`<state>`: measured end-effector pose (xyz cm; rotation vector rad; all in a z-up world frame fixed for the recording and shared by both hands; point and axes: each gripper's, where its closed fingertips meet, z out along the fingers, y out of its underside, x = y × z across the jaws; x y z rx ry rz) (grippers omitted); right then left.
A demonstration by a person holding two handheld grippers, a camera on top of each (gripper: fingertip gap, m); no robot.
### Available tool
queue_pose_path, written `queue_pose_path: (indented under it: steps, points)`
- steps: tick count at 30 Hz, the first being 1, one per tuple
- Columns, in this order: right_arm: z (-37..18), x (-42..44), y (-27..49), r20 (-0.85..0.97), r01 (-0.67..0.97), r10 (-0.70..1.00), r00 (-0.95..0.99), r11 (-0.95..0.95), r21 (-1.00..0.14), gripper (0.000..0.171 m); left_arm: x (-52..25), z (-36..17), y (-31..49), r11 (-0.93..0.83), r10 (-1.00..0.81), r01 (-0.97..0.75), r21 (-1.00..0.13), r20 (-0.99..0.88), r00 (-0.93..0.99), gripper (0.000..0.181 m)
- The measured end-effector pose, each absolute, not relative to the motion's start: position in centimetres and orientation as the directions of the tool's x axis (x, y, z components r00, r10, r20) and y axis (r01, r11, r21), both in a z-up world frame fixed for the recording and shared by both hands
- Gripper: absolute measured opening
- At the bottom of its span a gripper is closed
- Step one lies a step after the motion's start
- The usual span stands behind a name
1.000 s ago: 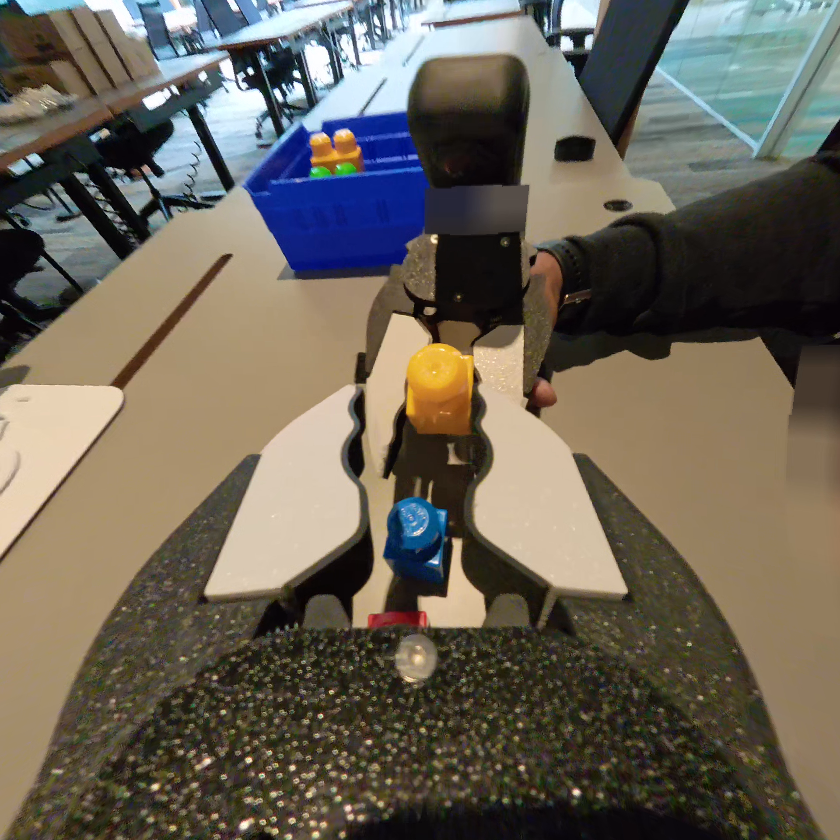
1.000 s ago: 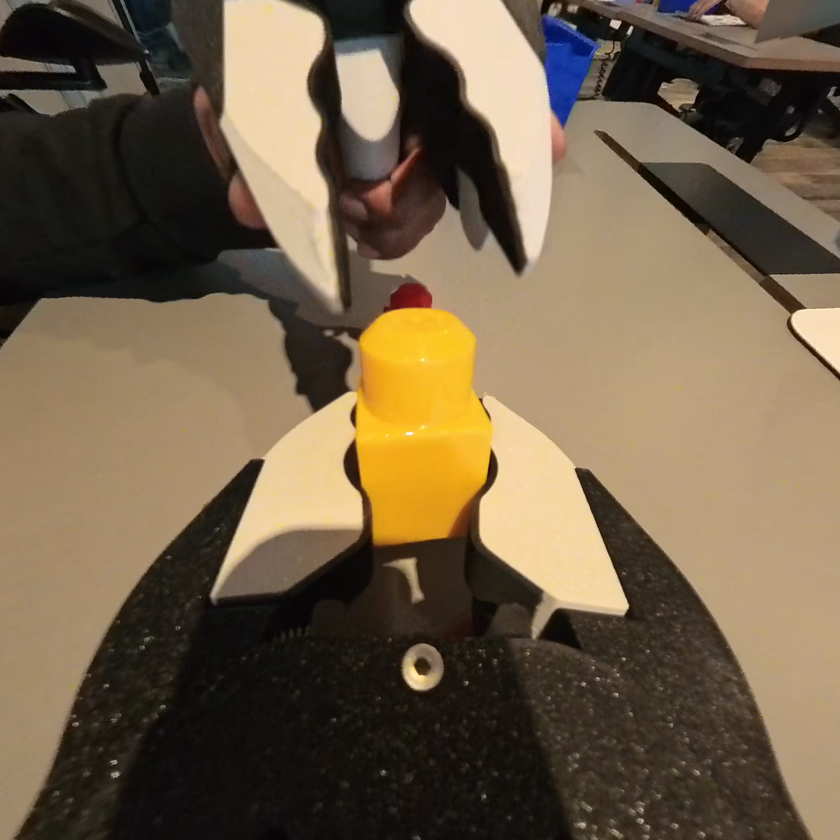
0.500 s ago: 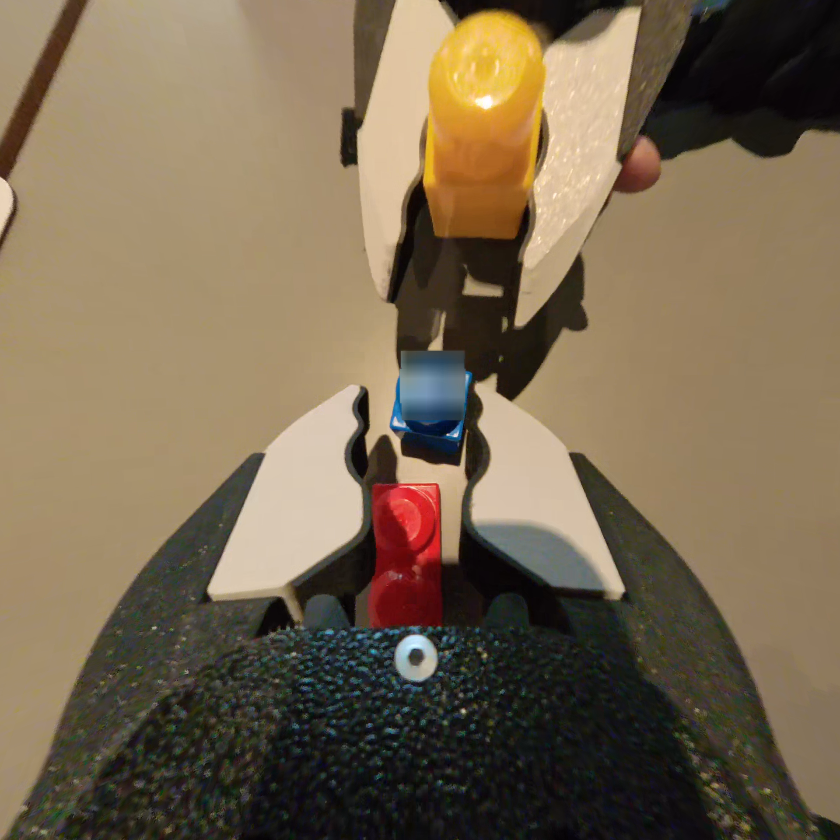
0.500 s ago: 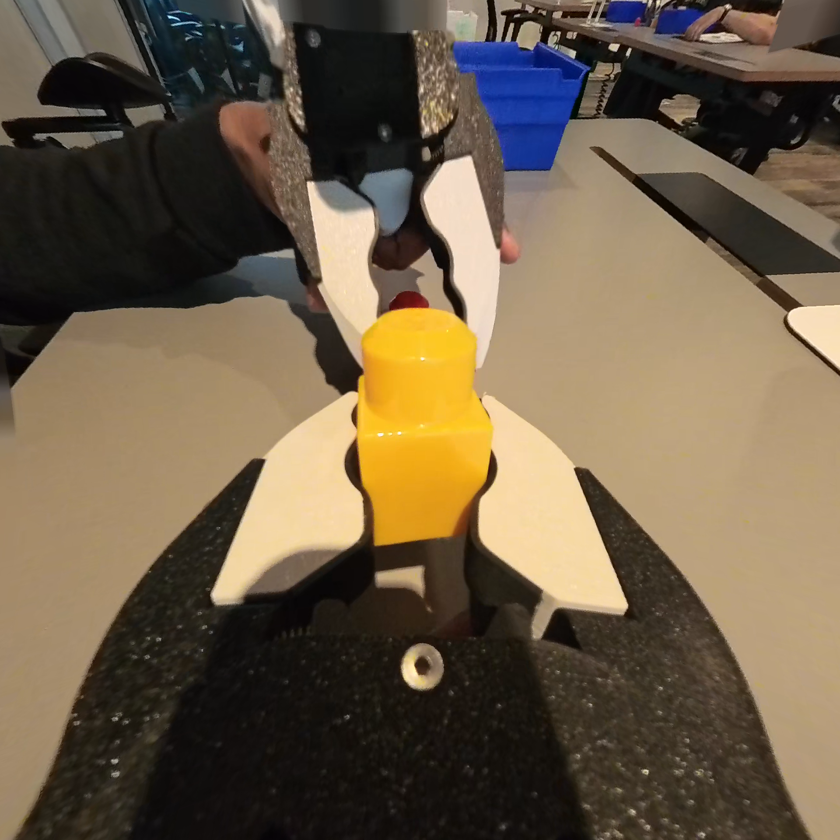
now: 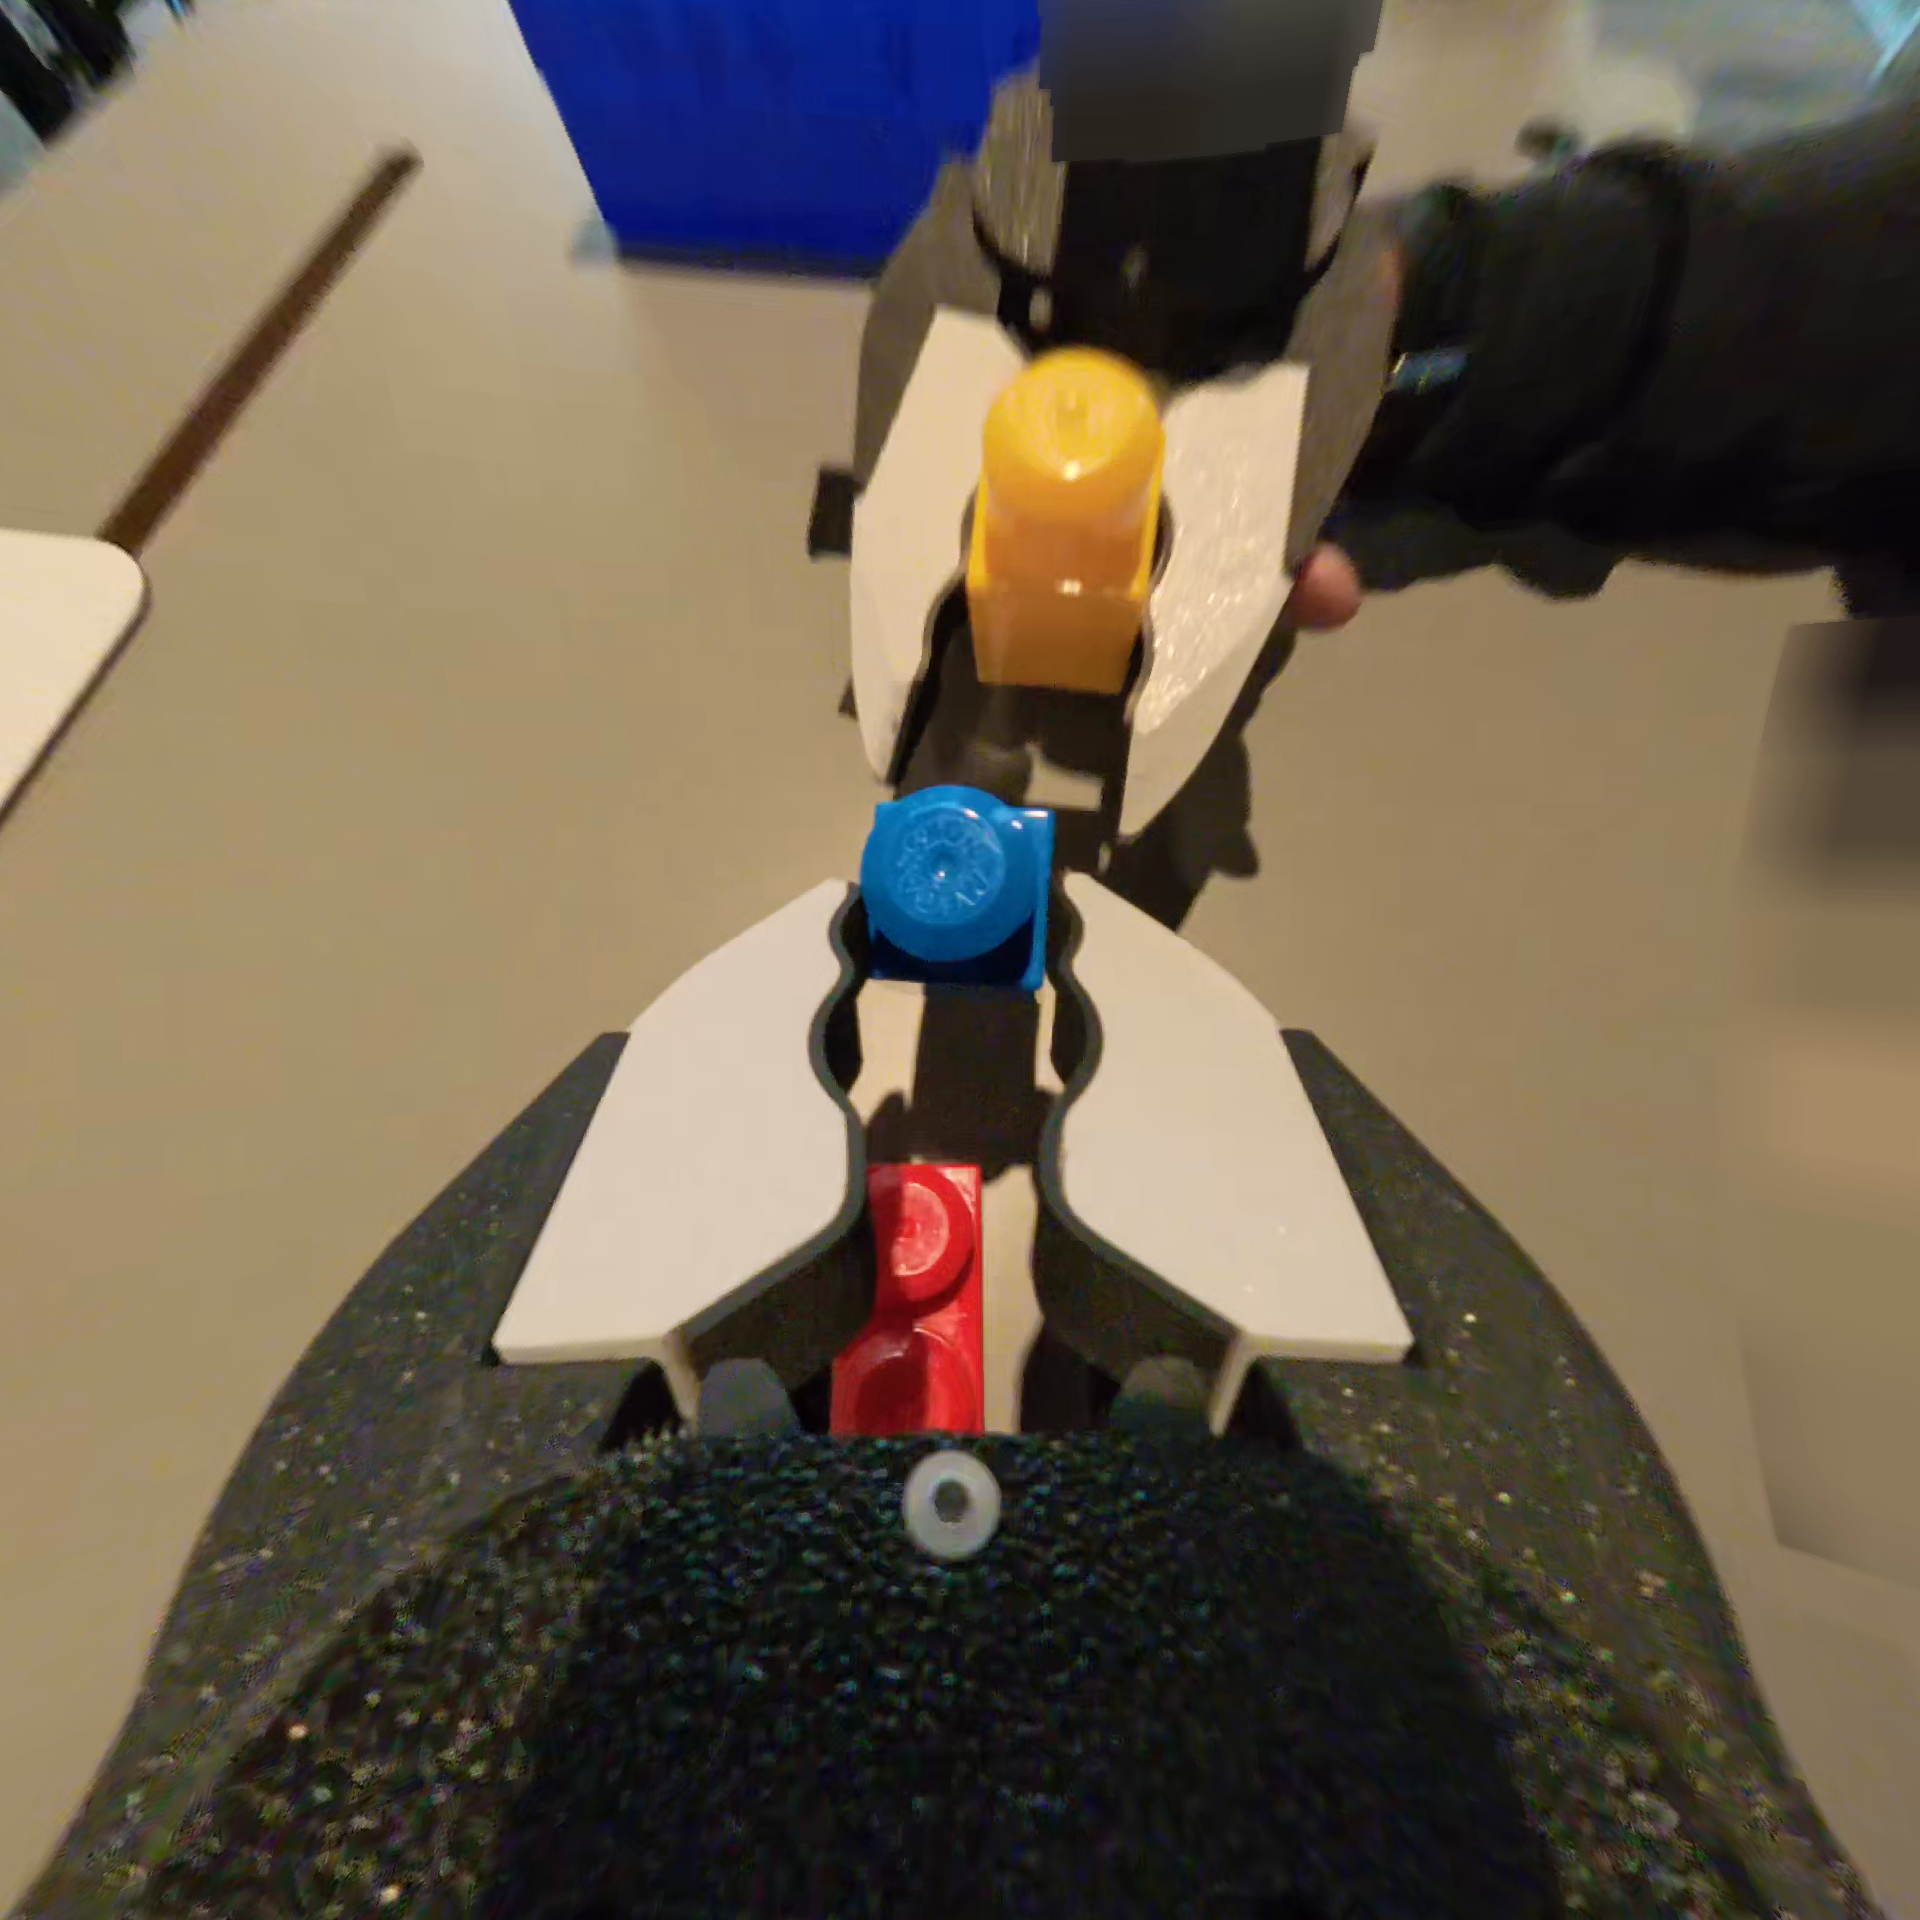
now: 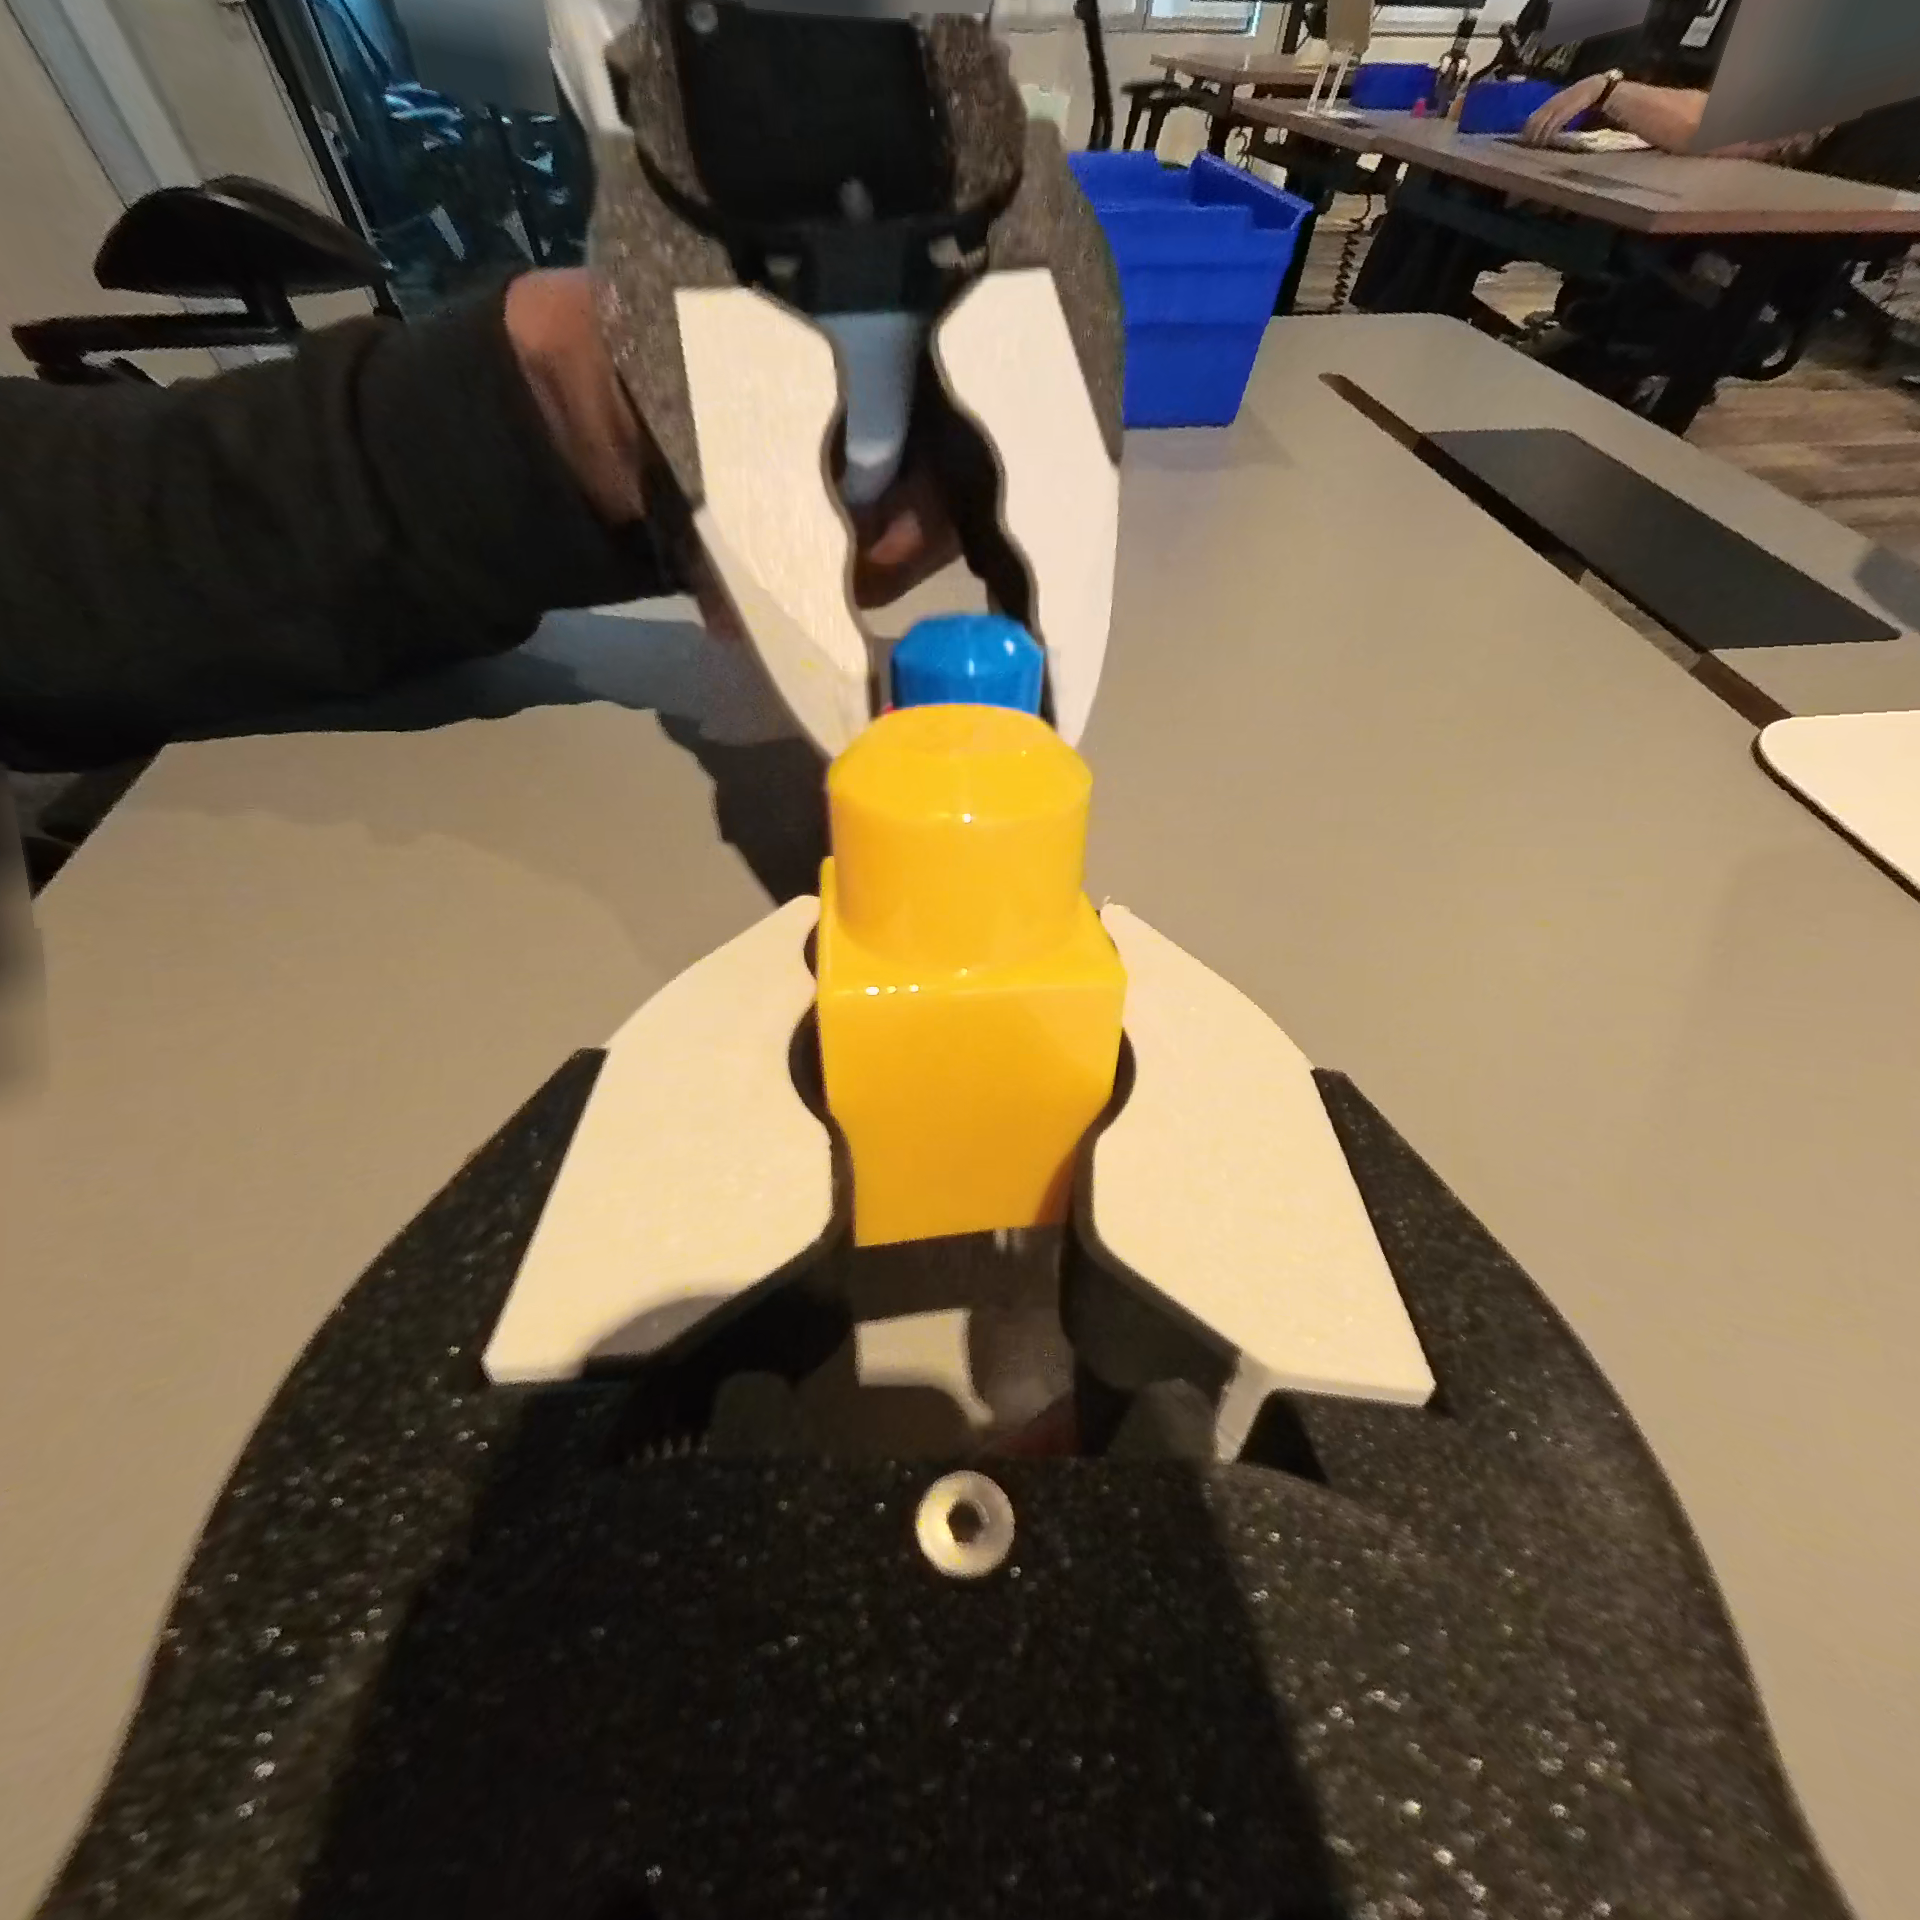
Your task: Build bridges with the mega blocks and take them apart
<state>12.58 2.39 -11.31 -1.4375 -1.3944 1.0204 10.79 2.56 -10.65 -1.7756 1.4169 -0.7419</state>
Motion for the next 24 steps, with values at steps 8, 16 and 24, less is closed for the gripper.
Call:
queue_pose_path:
  steps: [8, 16, 24]
  points:
    - [-11.3, 12.4, 2.0, 0.006, 0.29, 1.0, 0.019, 0.0, -0.957, 0.045, 11.4, -9.2, 2.5, -0.077, -0.974, -0.498, -0.864, -0.041, 0.222, 0.032]
    - [-11.3, 12.3, 1.9, 0.01, 0.287, 1.0, 0.019, 0.004, -0.958, 0.045, 12.2, -9.0, 2.1, -0.071, -0.978, -0.481, -0.874, -0.034, 0.206, 0.032]
    - [-11.3, 12.1, 1.7, 0.004, 0.288, 1.0, 0.01, 0.001, -0.958, 0.045, 13.4, -9.0, 1.6, -0.064, -0.983, -0.467, -0.882, -0.026, 0.184, 0.032]
